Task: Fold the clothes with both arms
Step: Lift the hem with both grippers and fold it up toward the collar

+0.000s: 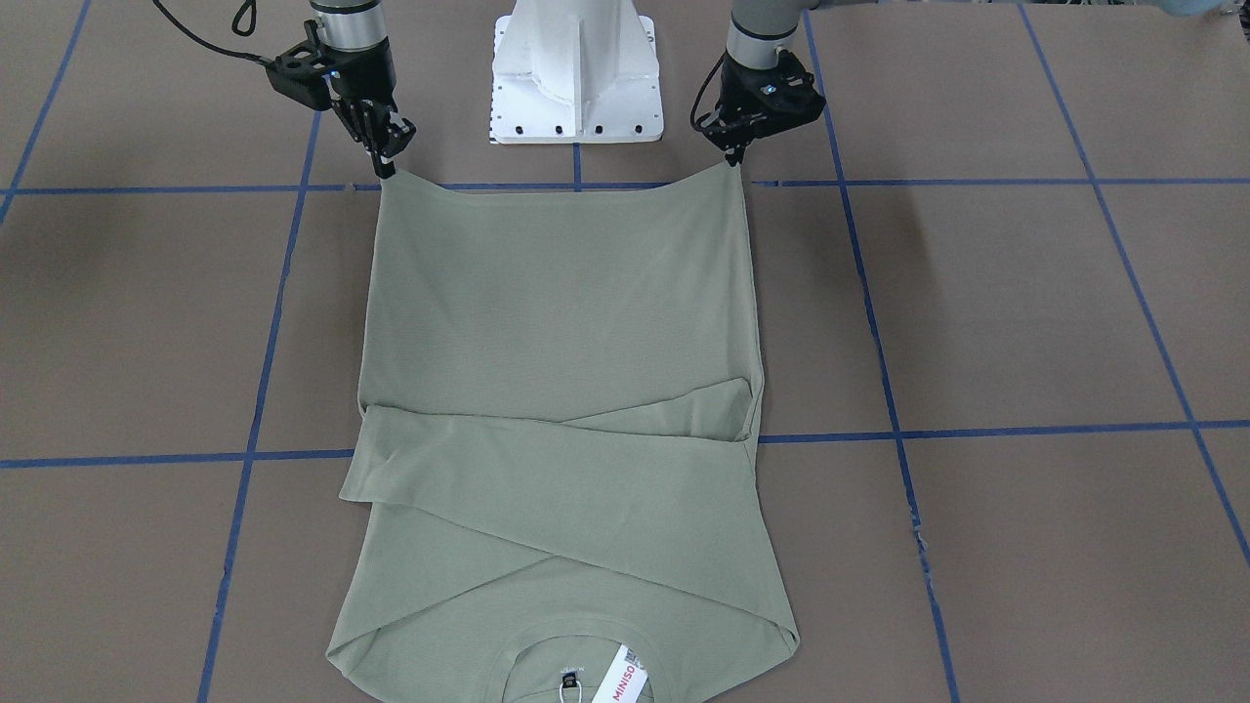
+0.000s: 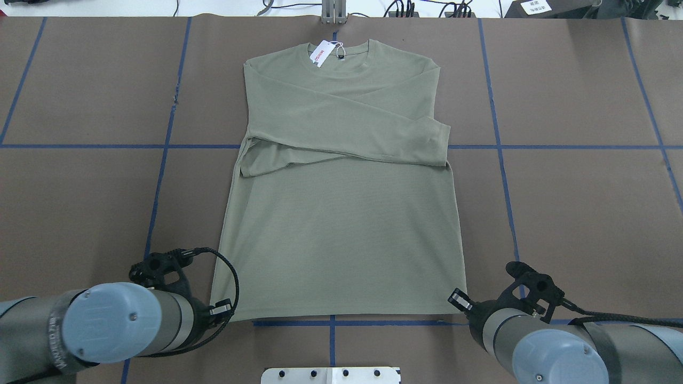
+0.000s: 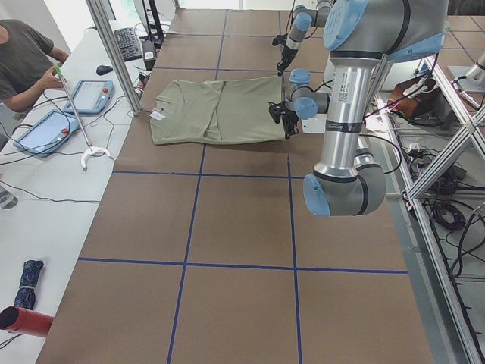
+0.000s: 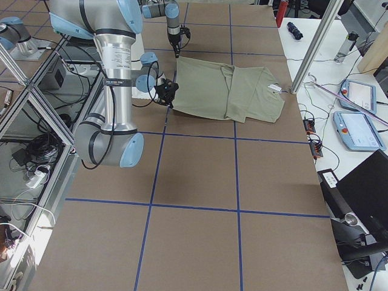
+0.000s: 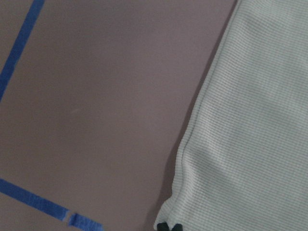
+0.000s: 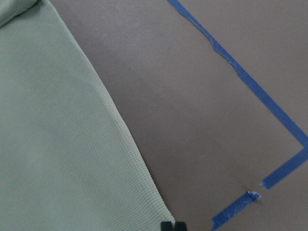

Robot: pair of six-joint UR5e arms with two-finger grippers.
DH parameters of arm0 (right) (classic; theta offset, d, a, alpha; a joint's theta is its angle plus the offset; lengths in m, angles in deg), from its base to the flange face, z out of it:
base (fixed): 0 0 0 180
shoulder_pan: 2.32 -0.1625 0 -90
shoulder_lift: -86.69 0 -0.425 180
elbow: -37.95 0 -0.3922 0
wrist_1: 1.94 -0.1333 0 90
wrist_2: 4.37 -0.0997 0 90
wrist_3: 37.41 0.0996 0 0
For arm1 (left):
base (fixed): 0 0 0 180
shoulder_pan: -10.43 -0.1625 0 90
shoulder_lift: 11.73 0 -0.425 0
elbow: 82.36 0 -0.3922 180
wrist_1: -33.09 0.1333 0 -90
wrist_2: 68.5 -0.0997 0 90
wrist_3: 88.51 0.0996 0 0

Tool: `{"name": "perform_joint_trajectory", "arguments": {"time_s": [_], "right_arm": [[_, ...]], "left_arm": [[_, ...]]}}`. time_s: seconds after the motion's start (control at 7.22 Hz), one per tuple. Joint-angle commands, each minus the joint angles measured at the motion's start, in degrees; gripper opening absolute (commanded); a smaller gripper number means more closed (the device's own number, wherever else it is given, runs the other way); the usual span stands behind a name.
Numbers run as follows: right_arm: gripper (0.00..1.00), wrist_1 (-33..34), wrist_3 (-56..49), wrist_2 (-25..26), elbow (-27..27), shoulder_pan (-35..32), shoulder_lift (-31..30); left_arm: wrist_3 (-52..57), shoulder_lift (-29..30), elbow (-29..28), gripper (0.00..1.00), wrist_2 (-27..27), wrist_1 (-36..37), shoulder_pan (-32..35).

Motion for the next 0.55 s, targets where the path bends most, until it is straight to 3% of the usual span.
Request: {"name": "perform_joint_trajectory", "arguments": {"time_s": [0.0, 0.42], "right_arm": [[0.00, 7.5, 0.1, 0.0, -7.8, 5.0, 0.0], [0.00, 10.7, 0.1, -0.1, -12.0, 4.4, 0.4]], "left_arm": [[-5.2, -1.4, 7.7, 0.00, 1.9, 1.6, -3.9], [-8.7, -0.9, 11.2, 0.00, 1.9, 1.6, -5.1]]}}
